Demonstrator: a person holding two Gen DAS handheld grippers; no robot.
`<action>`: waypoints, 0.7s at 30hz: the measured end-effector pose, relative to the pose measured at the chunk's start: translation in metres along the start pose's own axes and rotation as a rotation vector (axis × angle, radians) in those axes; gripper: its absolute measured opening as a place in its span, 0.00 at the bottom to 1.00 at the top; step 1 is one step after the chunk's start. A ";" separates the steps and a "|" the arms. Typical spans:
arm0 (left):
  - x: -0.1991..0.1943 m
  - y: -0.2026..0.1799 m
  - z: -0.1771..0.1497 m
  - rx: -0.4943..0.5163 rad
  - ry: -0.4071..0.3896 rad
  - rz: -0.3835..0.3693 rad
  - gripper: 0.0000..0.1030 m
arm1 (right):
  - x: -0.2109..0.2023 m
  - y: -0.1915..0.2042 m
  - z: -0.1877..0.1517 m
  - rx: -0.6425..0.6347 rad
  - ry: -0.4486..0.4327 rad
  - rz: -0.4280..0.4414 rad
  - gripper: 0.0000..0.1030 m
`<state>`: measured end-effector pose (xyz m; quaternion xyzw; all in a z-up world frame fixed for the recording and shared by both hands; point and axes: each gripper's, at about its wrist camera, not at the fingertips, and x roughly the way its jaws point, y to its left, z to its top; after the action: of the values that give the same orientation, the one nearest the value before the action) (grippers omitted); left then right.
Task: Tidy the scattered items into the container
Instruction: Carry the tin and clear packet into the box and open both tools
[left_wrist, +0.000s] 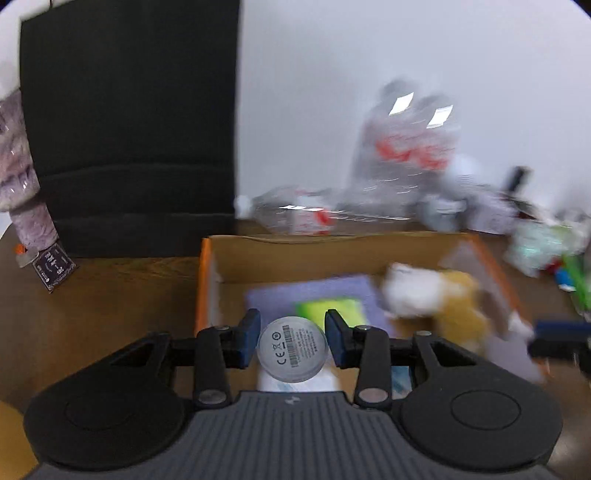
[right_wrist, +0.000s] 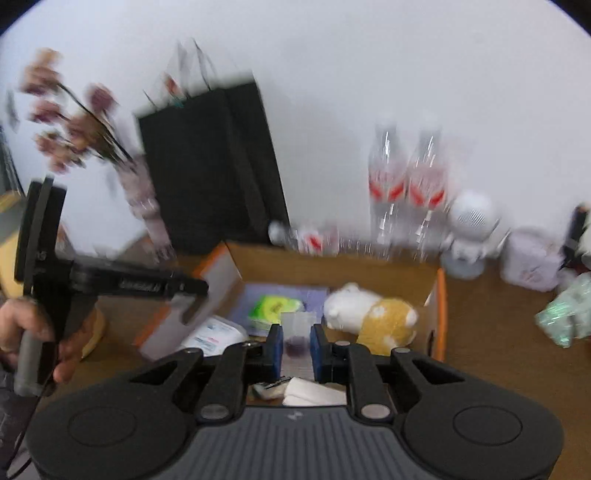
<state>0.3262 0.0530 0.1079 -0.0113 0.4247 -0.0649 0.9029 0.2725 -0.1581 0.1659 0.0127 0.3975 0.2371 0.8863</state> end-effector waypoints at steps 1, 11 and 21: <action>0.017 0.003 0.006 -0.006 0.029 0.021 0.38 | 0.018 -0.003 0.006 0.011 0.044 -0.007 0.14; 0.066 -0.008 -0.002 0.086 0.106 0.073 0.56 | 0.121 -0.019 0.013 0.009 0.274 -0.126 0.29; -0.004 -0.030 0.011 0.078 0.140 0.078 1.00 | 0.062 -0.014 0.022 0.072 0.262 -0.130 0.76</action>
<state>0.3290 0.0236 0.1199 0.0449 0.4839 -0.0467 0.8727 0.3292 -0.1399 0.1350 -0.0120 0.5179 0.1645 0.8394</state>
